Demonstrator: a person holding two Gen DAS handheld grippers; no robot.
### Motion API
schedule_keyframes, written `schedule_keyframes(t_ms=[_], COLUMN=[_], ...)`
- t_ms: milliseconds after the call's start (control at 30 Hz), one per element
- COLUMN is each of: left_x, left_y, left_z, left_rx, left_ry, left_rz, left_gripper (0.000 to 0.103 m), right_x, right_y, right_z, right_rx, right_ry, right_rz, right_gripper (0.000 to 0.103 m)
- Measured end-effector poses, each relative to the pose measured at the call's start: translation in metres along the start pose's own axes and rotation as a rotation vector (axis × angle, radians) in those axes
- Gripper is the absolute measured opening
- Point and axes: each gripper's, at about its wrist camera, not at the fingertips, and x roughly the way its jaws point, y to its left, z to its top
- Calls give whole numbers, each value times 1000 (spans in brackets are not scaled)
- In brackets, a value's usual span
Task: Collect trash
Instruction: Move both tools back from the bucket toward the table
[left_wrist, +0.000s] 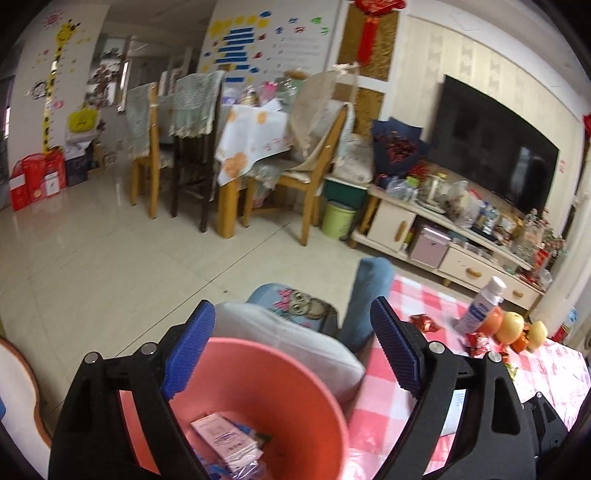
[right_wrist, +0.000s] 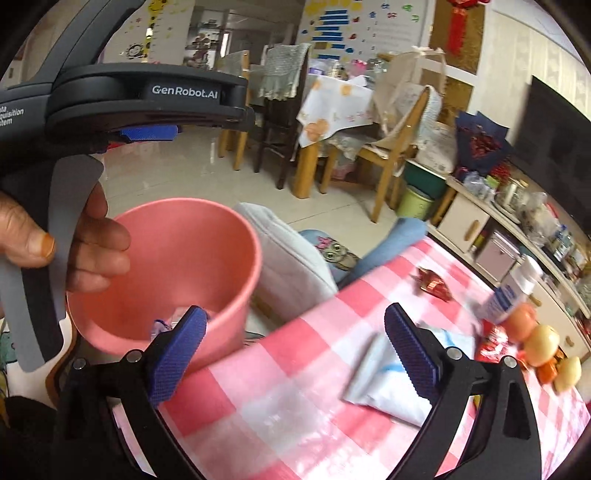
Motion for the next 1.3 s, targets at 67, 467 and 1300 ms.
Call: schedule_keyframes(t_ms=[67, 467, 1300], left_x=[-1, 4, 32], left_y=[-10, -64, -163], left_z=[-1, -13, -57], left_rx=[15, 88, 264], left_ry=[-8, 38, 202], left_rz=[-27, -74, -215], left_gripper=[90, 91, 91], right_x=[-8, -47, -85], right_y=[-10, -58, -164], right_z=[-8, -46, -100], right_rx=[14, 98, 248], right_ry=[-1, 2, 16], right_rz=[-21, -184, -395], right_gripper=[97, 98, 98])
